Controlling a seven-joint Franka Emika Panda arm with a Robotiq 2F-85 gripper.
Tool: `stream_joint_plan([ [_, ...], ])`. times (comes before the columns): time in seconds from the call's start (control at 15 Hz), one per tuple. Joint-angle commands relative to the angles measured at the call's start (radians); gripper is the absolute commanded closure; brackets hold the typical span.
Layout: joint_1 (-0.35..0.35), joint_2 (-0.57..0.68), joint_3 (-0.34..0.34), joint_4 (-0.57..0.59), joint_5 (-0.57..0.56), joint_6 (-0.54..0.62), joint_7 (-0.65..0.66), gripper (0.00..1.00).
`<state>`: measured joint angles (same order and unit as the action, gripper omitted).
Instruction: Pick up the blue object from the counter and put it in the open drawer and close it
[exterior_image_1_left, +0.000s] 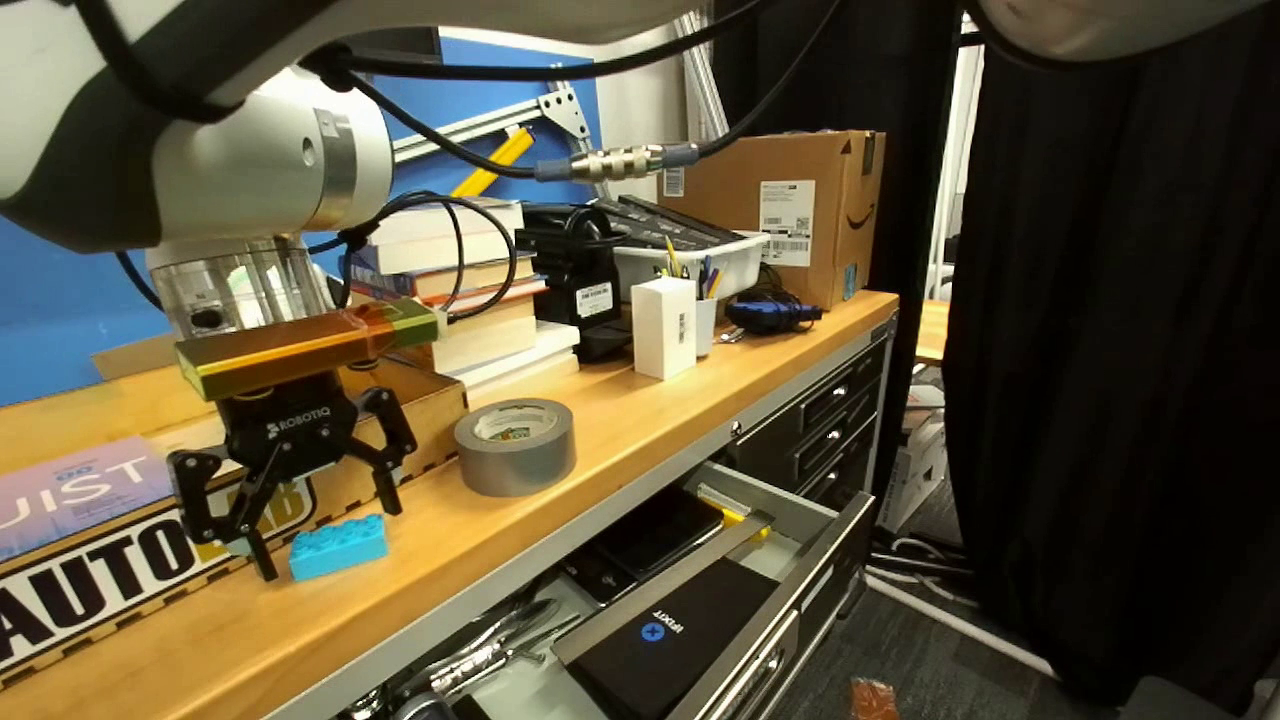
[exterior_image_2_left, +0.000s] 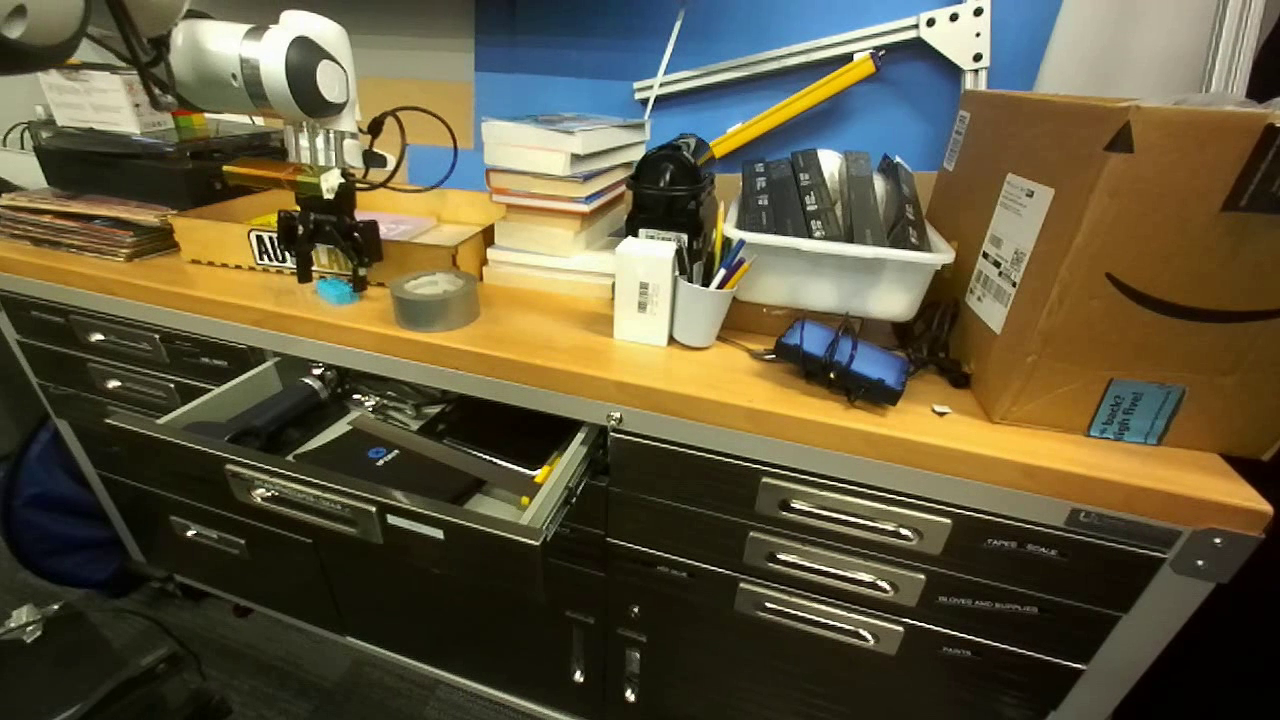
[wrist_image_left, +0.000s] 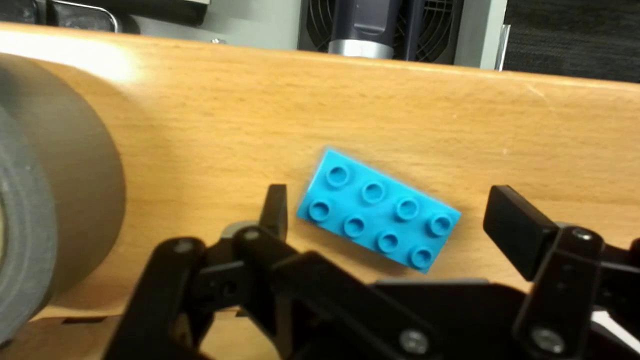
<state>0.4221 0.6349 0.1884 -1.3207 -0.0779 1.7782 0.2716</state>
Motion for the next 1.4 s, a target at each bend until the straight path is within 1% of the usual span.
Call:
stream_joint_plan([
  [0.0, 0.025, 0.054, -0.030, 0.096, -0.019, -0.016, 0.038, 0.00],
  [0.07, 0.025, 0.059, -0.033, 0.104, -0.013, -0.018, 0.045, 0.00],
  [0.13, 0.025, 0.060, -0.038, 0.102, -0.009, -0.004, 0.061, 0.25],
  [0.2, 0.025, 0.054, -0.040, 0.096, -0.008, -0.005, 0.070, 0.28],
  [0.27, 0.025, 0.050, -0.042, 0.092, -0.005, -0.008, 0.083, 0.34],
  [0.33, 0.016, 0.033, -0.036, 0.074, 0.012, -0.013, 0.083, 0.44],
  [0.47, -0.011, -0.023, -0.007, -0.002, 0.050, -0.016, 0.054, 0.58],
  [0.53, -0.015, -0.035, -0.004, -0.020, 0.061, -0.020, 0.052, 0.67],
  [0.6, -0.025, -0.076, 0.002, -0.077, 0.077, -0.034, 0.045, 0.73],
  [0.67, -0.032, -0.100, 0.007, -0.111, 0.092, -0.044, 0.037, 0.82],
  [0.73, -0.040, -0.144, 0.006, -0.179, 0.106, -0.032, 0.052, 0.89],
  [0.93, -0.061, -0.241, -0.003, -0.331, 0.156, 0.014, 0.076, 0.98],
  [1.0, -0.070, -0.269, -0.003, -0.373, 0.171, 0.024, 0.075, 0.98],
  [1.2, -0.101, -0.343, -0.005, -0.495, 0.218, 0.073, 0.078, 0.93],
  [1.27, -0.109, -0.371, -0.008, -0.538, 0.223, 0.096, 0.082, 0.93],
  [1.33, -0.122, -0.403, -0.009, -0.578, 0.226, 0.090, 0.073, 0.83],
])
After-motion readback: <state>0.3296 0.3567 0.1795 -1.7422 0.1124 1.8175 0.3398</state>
